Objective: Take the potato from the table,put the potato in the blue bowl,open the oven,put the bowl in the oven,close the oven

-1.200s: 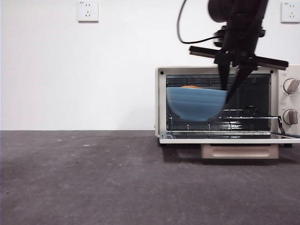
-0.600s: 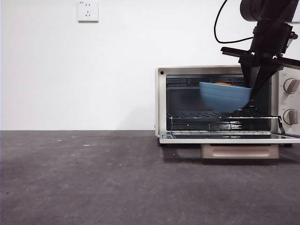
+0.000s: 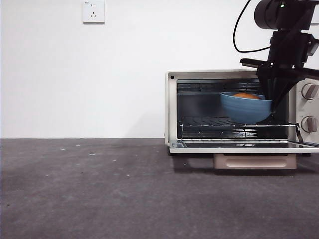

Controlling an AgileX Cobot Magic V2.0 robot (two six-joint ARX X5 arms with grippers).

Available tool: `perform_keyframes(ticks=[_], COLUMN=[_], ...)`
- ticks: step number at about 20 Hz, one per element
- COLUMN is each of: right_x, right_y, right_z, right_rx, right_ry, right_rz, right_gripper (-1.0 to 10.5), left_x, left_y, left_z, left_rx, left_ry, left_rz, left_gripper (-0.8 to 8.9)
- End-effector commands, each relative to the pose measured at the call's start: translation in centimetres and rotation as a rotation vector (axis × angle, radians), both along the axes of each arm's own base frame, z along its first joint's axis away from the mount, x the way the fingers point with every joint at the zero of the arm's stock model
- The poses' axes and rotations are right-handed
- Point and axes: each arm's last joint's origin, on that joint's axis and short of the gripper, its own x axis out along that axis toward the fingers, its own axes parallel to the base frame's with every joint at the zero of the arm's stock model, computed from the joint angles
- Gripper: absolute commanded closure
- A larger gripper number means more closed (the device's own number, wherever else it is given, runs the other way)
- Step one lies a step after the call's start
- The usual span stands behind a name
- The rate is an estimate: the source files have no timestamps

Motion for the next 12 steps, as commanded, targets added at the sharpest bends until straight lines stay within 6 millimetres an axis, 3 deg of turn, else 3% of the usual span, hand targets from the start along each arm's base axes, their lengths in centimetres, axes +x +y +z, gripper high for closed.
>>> perform_keyframes(ticks=[1,5,6,8,12], right_x=[0.45,0.45,0.47,0.54,0.77], right_y=[0.04,0.04,0.04,0.05,0.12], right_z=[-0.58,-0.60,-0.59,-0.55,-0.18], right_rx=[0.004,-0.004,-0.004,-0.003,-0.009], right_ry=[0.006,0.006,0.004,-0.004,-0.034], right_rz=[-0.007,0.010,0.011,0.012,0.043], right_gripper=[9.6,9.4,8.9,6.9,6.6], left_x=[0.04,0.07,0.10,0.10,0.10], left_y=[-0.04,-0.10,-0.13,-0.14,-0.13], left_z=[-0.06,-0.06,-0.06,-0.06,-0.07], left_rx=[-0.004,-0.001,0.000,0.000,0.001], left_ry=[-0.002,0.000,0.000,0.001,0.001], left_rz=[0.006,0.006,0.006,0.006,0.006], left_gripper=[8.18,8.18,8.18,8.18,8.18])
